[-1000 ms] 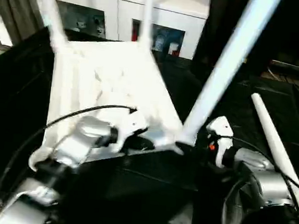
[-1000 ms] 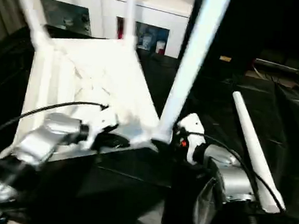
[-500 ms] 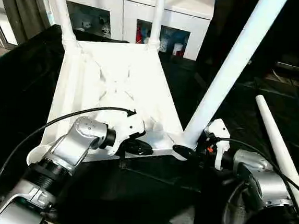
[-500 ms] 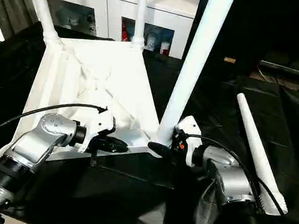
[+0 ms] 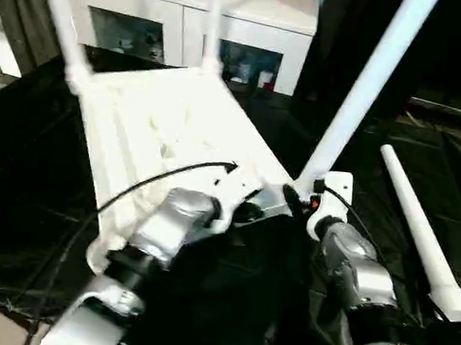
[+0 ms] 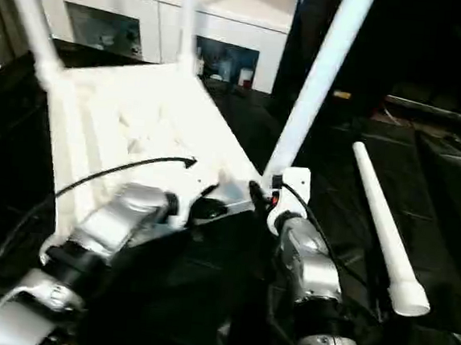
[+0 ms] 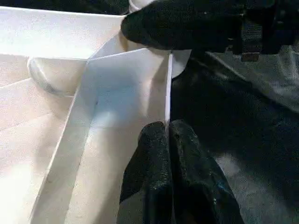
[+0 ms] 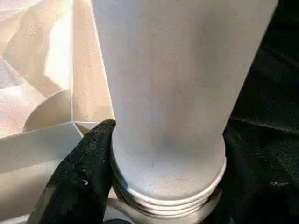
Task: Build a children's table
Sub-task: Rotate leg to tighten, then rotate table base
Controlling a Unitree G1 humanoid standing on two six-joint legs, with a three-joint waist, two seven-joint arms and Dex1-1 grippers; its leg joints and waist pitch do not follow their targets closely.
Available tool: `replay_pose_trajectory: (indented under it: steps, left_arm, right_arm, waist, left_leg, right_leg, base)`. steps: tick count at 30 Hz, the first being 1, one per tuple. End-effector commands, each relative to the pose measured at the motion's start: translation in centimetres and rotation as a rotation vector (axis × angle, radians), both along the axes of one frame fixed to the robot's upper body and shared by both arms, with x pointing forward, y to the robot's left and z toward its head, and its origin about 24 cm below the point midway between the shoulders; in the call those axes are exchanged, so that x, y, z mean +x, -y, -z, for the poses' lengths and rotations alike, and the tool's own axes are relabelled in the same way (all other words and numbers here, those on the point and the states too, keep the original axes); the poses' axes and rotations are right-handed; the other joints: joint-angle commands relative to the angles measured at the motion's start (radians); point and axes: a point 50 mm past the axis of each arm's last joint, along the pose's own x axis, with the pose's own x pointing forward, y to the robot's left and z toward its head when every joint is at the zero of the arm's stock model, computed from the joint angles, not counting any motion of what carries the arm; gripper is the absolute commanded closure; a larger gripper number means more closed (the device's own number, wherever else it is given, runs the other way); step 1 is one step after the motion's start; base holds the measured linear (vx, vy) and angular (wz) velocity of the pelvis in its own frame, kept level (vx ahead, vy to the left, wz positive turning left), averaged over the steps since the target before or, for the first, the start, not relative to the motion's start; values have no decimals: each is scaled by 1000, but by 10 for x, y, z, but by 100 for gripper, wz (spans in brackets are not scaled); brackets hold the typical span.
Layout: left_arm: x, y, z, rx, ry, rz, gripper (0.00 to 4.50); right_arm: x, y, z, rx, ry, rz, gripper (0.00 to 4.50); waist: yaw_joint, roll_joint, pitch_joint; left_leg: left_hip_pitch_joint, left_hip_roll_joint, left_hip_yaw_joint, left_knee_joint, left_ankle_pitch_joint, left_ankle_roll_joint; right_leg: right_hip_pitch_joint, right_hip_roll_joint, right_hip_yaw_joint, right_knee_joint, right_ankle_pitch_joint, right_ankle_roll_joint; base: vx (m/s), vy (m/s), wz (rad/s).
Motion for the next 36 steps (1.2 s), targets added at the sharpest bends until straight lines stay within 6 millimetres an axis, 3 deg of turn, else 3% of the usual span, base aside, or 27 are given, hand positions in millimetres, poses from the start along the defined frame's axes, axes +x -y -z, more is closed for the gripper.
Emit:
replay_pose_trajectory:
  steps: [1,7,8,10,12,13,14,16,17,18,21,26,27,28,29,30,32,35,36]
  left_arm:
    - [-8,20,4,-3,-30,42,450]
    - [-5,14,6,19,-34,6,450]
    - [-4,13,6,20,-35,-5,450]
    - [1,9,6,30,-34,-70,450]
    - [3,8,6,32,-32,-91,450]
    - [6,6,6,36,-26,-123,450]
    - [9,5,5,33,-20,-159,450]
    - [14,4,4,23,-8,-216,450]
    - [16,4,3,18,-1,-241,450]
    - [19,3,1,11,9,-265,450]
    - [25,3,-3,-9,29,-320,450]
    - [32,9,-11,-72,59,-356,450]
    - [32,12,-13,-93,60,-339,450]
    - [33,17,-20,-141,91,-320,450]
    - [33,18,-20,-144,95,-319,450]
    - [34,19,-23,-160,111,-316,450]
    - [37,20,-39,-217,205,-276,450]
    - [40,10,-50,-239,232,-279,395]
    - [43,3,-55,-232,255,-298,389]
  right_arm:
    - [-8,-36,12,35,-56,-130,114]
    - [-5,-16,0,94,22,-98,84]
    - [-4,-11,-3,95,36,-92,84]
    - [-5,8,-11,99,73,-96,84]
    - [-6,13,-13,98,81,-105,84]
    - [-8,20,-15,93,91,-127,84]
    - [-11,28,-18,79,101,-144,84]
    - [-15,42,-21,57,115,-152,84]
    - [-15,50,-23,47,123,-136,84]
    - [-15,57,-24,44,128,-111,84]
    - [-14,70,-28,35,147,-55,84]
    - [-13,71,-31,42,151,-50,84]
    - [-13,69,-30,41,149,-56,84]
    - [-13,66,-29,39,146,-65,84]
    - [-13,66,-29,39,146,-66,84]
    - [-13,65,-28,40,145,-67,84]
    - [-12,61,-25,41,135,-65,84]
    - [-12,57,-24,41,125,-69,71]
    - [-12,53,-23,42,119,-81,71]
  waist:
    - [-5,6,-41]
    - [-3,8,-45]
    - [0,12,-46]
    - [2,9,-47]
    - [7,9,-47]
    - [6,10,-47]
    - [8,12,-48]
    - [7,7,-50]
    - [5,12,-48]
    - [3,9,-49]
    - [2,12,-51]
    - [-10,11,-58]
    - [-12,3,-60]
    - [-9,8,-66]
    - [-9,8,-66]
    - [-10,7,-66]
    - [-6,-7,-65]
    - [0,-2,-62]
    - [1,-7,-63]
  left_leg:
    - [6,41,-22,-82,-312,3]
    - [0,43,-18,-83,-264,18]
    - [0,45,-18,-82,-250,21]
    - [1,45,-15,-80,-233,31]
    - [5,44,-10,-75,-219,47]
    - [-6,41,-12,-75,-188,55]
    - [-8,40,-12,-73,-175,66]
    - [-10,41,-13,-70,-162,81]
    - [-15,38,-14,-72,-157,84]
    - [-15,37,-14,-69,-155,88]
    - [-15,36,-14,-65,-139,95]
    - [-19,35,-15,-60,-106,122]
    - [-21,35,-14,-57,-91,130]
    - [-25,35,-15,-51,-28,158]
    - [-25,35,-15,-51,-28,158]
    - [-25,35,-13,-49,-9,182]
    - [-23,36,-9,-48,-27,203]
    - [-23,39,-10,-48,-13,203]
    - [-22,42,-10,-48,-15,199]
  right_leg:
    - [18,-86,50,-105,-459,-98]
    - [26,-84,53,-90,-332,-142]
    - [29,-84,54,-87,-297,-151]
    - [32,-83,54,-82,-245,-169]
    - [29,-84,56,-82,-223,-187]
    - [42,-82,54,-80,-206,-188]
    - [43,-83,53,-80,-197,-185]
    - [45,-83,52,-77,-188,-188]
    - [49,-83,50,-78,-192,-187]
    - [48,-85,47,-85,-229,-176]
    - [45,-83,48,-84,-225,-183]
    - [48,-80,46,-75,-140,-216]
    - [50,-80,46,-72,-117,-221]
    - [51,-81,48,-56,-9,-246]
    - [51,-81,48,-56,-9,-246]
    - [49,-80,47,-52,44,-263]
    - [48,-83,45,-55,8,-268]
    - [45,-84,46,-51,-1,-268]
    - [45,-86,45,-50,-3,-270]
  base:
    - [0,0,0]
    - [0,0,0]
    - [0,0,0]
    - [0,0,0]
    - [0,0,0]
    - [0,0,0]
    - [0,0,0]
    - [0,0,0]
    - [0,0,0]
    - [0,0,0]
    - [0,0,0]
    - [0,0,0]
    - [0,0,0]
    - [0,0,0]
    - [0,0,0]
    - [0,0,0]
    - [0,0,0]
    - [0,0,0]
    - [0,0,0]
